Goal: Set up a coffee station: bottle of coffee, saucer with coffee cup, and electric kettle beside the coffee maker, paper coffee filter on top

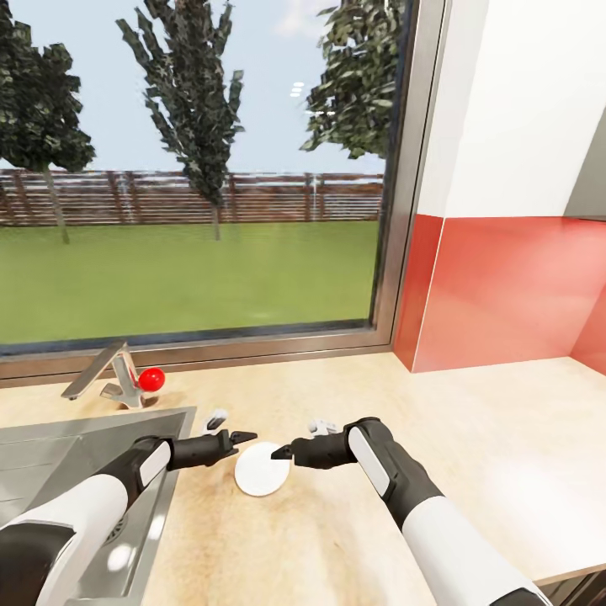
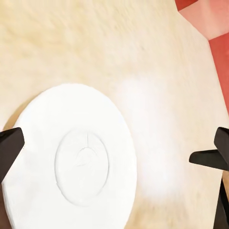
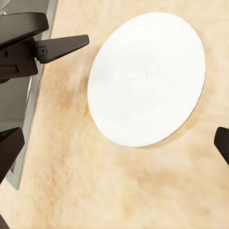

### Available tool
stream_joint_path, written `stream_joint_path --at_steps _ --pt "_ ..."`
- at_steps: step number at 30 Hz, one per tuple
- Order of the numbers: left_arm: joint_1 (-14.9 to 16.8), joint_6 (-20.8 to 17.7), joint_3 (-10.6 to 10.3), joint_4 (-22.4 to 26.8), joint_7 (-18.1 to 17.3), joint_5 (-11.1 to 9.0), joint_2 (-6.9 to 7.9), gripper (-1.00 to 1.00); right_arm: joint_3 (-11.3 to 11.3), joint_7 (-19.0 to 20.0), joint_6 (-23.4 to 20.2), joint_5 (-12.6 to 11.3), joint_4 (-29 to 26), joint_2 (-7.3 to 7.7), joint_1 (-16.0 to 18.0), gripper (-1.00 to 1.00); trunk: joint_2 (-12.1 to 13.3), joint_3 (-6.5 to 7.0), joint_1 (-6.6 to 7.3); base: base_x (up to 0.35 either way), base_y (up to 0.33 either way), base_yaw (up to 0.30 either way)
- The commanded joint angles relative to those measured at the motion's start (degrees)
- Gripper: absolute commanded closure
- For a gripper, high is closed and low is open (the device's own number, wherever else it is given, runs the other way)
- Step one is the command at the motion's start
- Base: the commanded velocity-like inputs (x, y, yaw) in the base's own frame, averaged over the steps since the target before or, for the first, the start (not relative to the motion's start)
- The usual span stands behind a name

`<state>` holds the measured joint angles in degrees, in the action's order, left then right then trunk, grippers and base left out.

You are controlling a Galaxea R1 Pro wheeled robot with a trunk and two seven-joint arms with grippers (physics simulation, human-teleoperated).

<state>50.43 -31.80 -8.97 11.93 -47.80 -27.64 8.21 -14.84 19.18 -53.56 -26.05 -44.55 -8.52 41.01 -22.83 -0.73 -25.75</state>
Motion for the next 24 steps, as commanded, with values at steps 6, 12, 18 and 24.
stream_joint_path --at_steps 6,12,18,24 --pt "0.0 -0.4 -0.4 0.0 0.0 -0.6 0.08 -1.0 0.0 0.4 -0.1 0.5 0.0 0.0 0.0 -1.0 -0.1 -0.08 -0.03 0.008 0.0 0.0" --pt "0.0 -0.4 -0.4 0.0 0.0 -0.6 0.12 -1.0 0.1 0.3 -0.1 0.5 0.0 0.0 0.0 -1.0 -0.1 -0.08 -0.03 0.075 0.0 0.0" --pt "0.0 -0.4 -0.2 0.0 0.0 -0.6 0.13 -1.0 0.1 0.3 -0.1 0.5 0.1 0.0 0.0 -1.0 -0.1 -0.08 -0.03 0.006 0.0 0.0" --pt "-0.1 -0.4 -0.1 -0.1 0.0 -0.6 0.15 -1.0 0.0 0.4 -0.1 0.5 1.0 0.0 0.0 -1.0 -0.1 -0.08 -0.03 0.0 0.0 0.0"
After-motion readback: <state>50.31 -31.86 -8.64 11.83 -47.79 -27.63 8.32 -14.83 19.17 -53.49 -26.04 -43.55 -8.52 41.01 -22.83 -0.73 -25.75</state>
